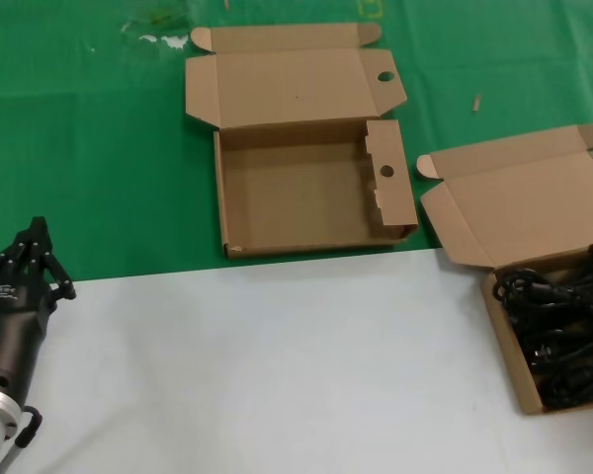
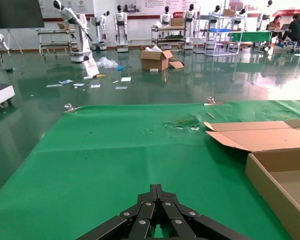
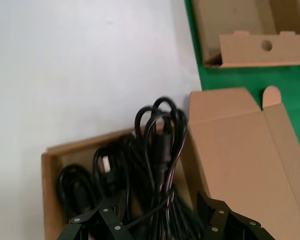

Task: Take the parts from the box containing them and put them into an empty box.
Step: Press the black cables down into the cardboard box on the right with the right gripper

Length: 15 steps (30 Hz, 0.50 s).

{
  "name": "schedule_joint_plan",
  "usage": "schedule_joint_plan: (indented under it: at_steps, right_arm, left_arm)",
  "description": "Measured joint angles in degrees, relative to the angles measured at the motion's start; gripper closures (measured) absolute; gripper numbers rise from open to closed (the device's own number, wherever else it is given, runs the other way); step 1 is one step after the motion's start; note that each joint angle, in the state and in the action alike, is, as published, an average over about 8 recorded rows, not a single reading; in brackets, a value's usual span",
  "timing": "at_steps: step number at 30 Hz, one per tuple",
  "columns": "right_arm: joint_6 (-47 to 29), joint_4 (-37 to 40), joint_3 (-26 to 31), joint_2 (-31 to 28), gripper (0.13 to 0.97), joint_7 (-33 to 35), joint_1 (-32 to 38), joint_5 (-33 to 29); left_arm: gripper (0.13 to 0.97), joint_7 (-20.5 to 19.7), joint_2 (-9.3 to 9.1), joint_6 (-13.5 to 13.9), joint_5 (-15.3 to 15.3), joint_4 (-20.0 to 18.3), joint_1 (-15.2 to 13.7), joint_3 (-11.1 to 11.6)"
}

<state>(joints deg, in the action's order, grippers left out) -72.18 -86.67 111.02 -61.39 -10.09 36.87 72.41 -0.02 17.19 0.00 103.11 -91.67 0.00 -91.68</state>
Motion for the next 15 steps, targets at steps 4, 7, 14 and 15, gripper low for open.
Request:
schedule_joint_plan:
  at_steps: [4, 7, 14, 15]
  right_arm:
    - [1.2, 0.6, -0.2, 1.3, 0.613, -0.9, -0.4, 0.7]
    - [2.0, 1.3, -0.3, 2.2, 0.611, -1.7, -0.6, 1.2]
    - [3.2, 3.2, -0.2, 3.6, 0.631, -2.5, -0.8, 1.9]
    - [3.3, 3.4, -0.1, 3.7, 0.642, -2.5, -0.8, 1.9]
  left_arm:
    - [0.957, 0.0, 0.0, 0.0, 0.0, 0.0, 0.0, 0.0]
    - [0.957, 0.0, 0.0, 0.0, 0.0, 0.0, 0.0, 0.0]
    - [0.957, 0.0, 0.0, 0.0, 0.0, 0.0, 0.0, 0.0]
    - [0.957, 0.0, 0.0, 0.0, 0.0, 0.0, 0.0, 0.0]
